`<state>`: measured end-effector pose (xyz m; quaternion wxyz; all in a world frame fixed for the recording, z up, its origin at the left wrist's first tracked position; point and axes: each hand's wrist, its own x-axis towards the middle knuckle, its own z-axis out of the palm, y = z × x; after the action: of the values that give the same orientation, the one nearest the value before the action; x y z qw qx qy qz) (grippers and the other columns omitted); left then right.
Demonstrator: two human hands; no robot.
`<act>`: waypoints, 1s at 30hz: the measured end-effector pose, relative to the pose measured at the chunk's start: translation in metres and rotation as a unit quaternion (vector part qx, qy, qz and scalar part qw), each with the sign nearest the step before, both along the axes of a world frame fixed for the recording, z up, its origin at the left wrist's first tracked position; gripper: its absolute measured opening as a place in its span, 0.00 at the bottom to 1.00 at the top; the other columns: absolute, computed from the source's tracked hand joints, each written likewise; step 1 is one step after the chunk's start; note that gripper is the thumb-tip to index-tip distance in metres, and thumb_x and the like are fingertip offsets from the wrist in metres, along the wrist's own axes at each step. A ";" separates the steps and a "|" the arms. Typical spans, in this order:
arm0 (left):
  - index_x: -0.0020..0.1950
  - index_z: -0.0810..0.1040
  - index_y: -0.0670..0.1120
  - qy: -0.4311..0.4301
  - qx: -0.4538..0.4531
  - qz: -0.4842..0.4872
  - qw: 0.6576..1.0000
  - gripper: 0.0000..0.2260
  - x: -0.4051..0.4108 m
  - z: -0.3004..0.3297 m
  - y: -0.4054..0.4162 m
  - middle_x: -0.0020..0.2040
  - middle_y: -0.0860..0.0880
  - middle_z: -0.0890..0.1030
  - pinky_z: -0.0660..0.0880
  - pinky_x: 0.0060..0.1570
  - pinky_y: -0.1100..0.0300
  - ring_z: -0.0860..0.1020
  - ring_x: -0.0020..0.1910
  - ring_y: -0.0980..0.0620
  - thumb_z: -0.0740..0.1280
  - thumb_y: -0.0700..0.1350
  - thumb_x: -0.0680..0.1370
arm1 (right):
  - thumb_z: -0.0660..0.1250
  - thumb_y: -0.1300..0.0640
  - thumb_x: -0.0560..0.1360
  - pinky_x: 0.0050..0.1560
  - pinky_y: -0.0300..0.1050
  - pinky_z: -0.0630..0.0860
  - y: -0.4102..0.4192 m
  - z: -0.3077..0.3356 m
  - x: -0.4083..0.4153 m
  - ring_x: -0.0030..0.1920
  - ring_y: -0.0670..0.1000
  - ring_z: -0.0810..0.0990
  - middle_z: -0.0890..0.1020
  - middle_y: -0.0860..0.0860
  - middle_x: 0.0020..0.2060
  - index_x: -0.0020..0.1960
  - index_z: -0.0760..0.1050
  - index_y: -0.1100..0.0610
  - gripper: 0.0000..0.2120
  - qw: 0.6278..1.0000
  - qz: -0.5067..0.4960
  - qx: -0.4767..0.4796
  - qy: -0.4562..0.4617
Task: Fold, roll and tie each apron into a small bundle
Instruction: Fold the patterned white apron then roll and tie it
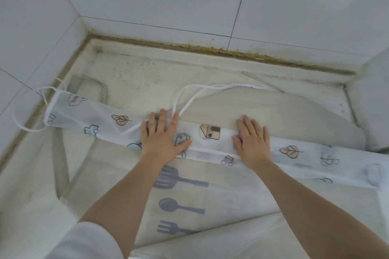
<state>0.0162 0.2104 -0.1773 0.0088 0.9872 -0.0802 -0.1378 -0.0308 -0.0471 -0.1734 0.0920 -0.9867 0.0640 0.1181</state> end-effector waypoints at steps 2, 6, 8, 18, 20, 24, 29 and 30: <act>0.73 0.31 0.58 0.005 0.001 0.005 1.000 0.41 -0.002 0.002 -0.005 0.76 0.47 0.34 0.38 0.72 0.42 0.36 0.75 0.41 0.48 0.74 0.71 | 0.29 0.36 0.70 0.74 0.53 0.38 -0.031 0.002 -0.020 0.77 0.51 0.43 0.45 0.47 0.77 0.77 0.46 0.47 0.38 0.999 -0.018 -0.034 0.020; 0.74 0.31 0.56 0.025 -0.001 0.029 0.999 0.40 -0.003 0.006 -0.003 0.76 0.46 0.35 0.38 0.71 0.42 0.36 0.75 0.42 0.49 0.71 0.73 | 0.44 0.39 0.79 0.75 0.53 0.39 -0.084 0.004 -0.046 0.77 0.52 0.40 0.41 0.48 0.77 0.77 0.41 0.47 0.30 0.994 -0.087 -0.054 0.048; 0.75 0.32 0.54 0.030 0.022 0.036 0.999 0.37 -0.011 0.012 -0.014 0.77 0.47 0.36 0.37 0.71 0.42 0.37 0.75 0.42 0.49 0.68 0.76 | 0.47 0.40 0.80 0.75 0.52 0.40 -0.107 0.007 -0.056 0.77 0.53 0.41 0.41 0.50 0.77 0.77 0.41 0.50 0.31 0.992 -0.108 -0.033 0.051; 0.59 0.77 0.46 -0.044 -0.152 -0.302 0.940 0.15 -0.075 0.027 -0.249 0.58 0.47 0.75 0.63 0.54 0.54 0.70 0.58 0.45 0.61 0.42 0.73 | 0.58 0.60 0.79 0.73 0.41 0.41 -0.127 0.005 -0.053 0.77 0.52 0.43 0.46 0.52 0.77 0.77 0.52 0.54 0.29 0.981 -0.110 0.160 0.017; 0.64 0.71 0.46 0.003 -0.159 -0.238 0.958 0.15 -0.083 0.021 -0.280 0.62 0.46 0.71 0.61 0.54 0.53 0.68 0.61 0.45 0.59 0.44 0.78 | 0.56 0.73 0.74 0.71 0.34 0.45 -0.144 0.014 -0.059 0.77 0.53 0.51 0.56 0.54 0.76 0.73 0.62 0.59 0.28 0.950 -0.124 0.285 -0.008; 0.67 0.66 0.48 -0.020 -0.119 -0.205 0.971 0.15 -0.088 0.011 -0.287 0.64 0.47 0.68 0.61 0.57 0.54 0.66 0.62 0.45 0.54 0.47 0.81 | 0.54 0.70 0.76 0.72 0.39 0.44 -0.198 0.020 -0.086 0.77 0.53 0.49 0.53 0.52 0.77 0.76 0.56 0.54 0.30 0.993 -0.018 0.117 -0.011; 0.69 0.62 0.47 -0.010 -0.071 -0.177 0.982 0.16 -0.096 0.017 -0.296 0.67 0.47 0.65 0.61 0.61 0.53 0.65 0.64 0.45 0.52 0.45 0.81 | 0.47 0.57 0.82 0.74 0.49 0.36 -0.255 0.027 -0.129 0.77 0.49 0.41 0.43 0.47 0.77 0.77 0.43 0.48 0.26 0.996 -0.041 -0.077 0.008; 0.69 0.62 0.46 -0.012 -0.055 -0.179 0.982 0.17 -0.097 0.019 -0.300 0.67 0.46 0.65 0.61 0.60 0.53 0.65 0.64 0.45 0.52 0.44 0.80 | 0.48 0.57 0.82 0.73 0.49 0.33 -0.258 0.028 -0.134 0.77 0.49 0.41 0.43 0.47 0.77 0.77 0.44 0.48 0.26 0.994 -0.049 -0.099 -0.003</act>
<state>-0.0812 -0.0898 -0.1584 0.0372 0.9565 -0.2629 -0.1204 -0.1649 -0.3054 -0.1451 -0.0005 -0.9869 0.1236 0.1039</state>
